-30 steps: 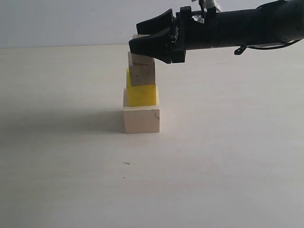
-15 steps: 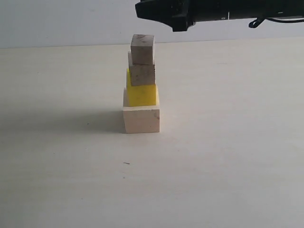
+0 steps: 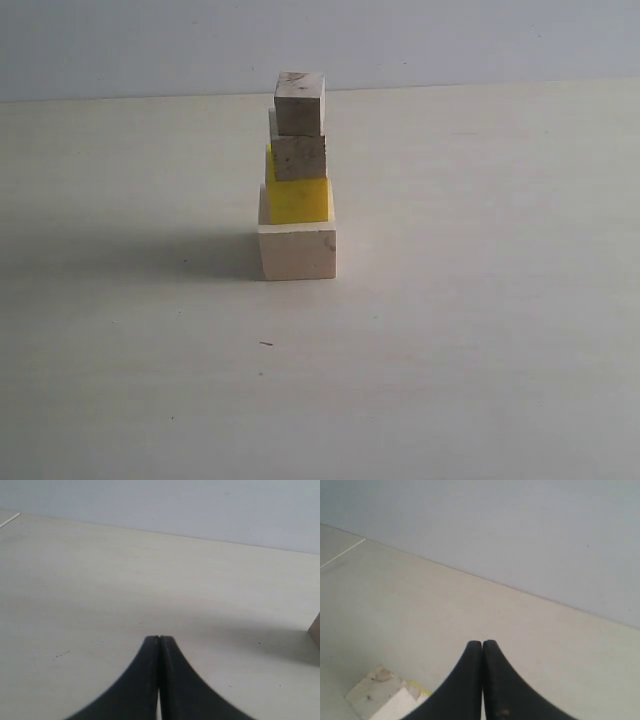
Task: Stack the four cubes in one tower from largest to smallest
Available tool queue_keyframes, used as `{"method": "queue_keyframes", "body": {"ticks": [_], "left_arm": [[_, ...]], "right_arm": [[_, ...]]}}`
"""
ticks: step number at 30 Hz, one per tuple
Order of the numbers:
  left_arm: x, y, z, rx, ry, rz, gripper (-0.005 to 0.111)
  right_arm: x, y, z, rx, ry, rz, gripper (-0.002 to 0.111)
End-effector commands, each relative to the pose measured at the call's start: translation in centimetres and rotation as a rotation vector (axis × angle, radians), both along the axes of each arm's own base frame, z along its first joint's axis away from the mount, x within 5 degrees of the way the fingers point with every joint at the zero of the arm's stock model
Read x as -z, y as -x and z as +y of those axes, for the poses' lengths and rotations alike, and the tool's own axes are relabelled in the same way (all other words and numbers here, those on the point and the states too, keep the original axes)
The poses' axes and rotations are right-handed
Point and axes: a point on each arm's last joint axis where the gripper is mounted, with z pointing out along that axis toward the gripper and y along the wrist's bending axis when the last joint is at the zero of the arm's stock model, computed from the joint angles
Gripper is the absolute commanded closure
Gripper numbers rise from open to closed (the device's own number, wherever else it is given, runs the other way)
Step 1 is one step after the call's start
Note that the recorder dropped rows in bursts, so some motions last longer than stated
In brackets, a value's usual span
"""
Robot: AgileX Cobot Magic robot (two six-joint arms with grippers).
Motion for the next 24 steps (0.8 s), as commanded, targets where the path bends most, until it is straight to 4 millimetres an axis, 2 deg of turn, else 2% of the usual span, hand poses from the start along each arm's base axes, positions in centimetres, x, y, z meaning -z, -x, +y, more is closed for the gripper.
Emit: {"method": "queue_keyframes", "body": {"ticks": [1,4,8,20,24], "left_arm": [[0.0,0.0,0.0,0.006,-0.001,-0.009,0.107],[0.0,0.0,0.0,0.006,-0.001,-0.009,0.107],[0.0,0.0,0.0,0.006,-0.001,-0.009,0.107],[-0.1,0.0,0.0,0.005,-0.003,-0.021,0.107],[-1.8,-0.3,0.0,-0.006,0.028,-0.206,0.107]], "right_arm": [[2.4,2.1,-0.7,0.061,-0.045,0.109,0.108],[4.3,2.7,-0.8,0.072,-0.059,0.176,0.108],[5.4,3.0,-0.7,0.057,-0.049,0.219,0.108],[5.5,3.6,-0.3,-0.004,-0.055,0.261,0.108],[5.5,3.5,-0.3,-0.002,-0.064,0.262,0.108]]}}
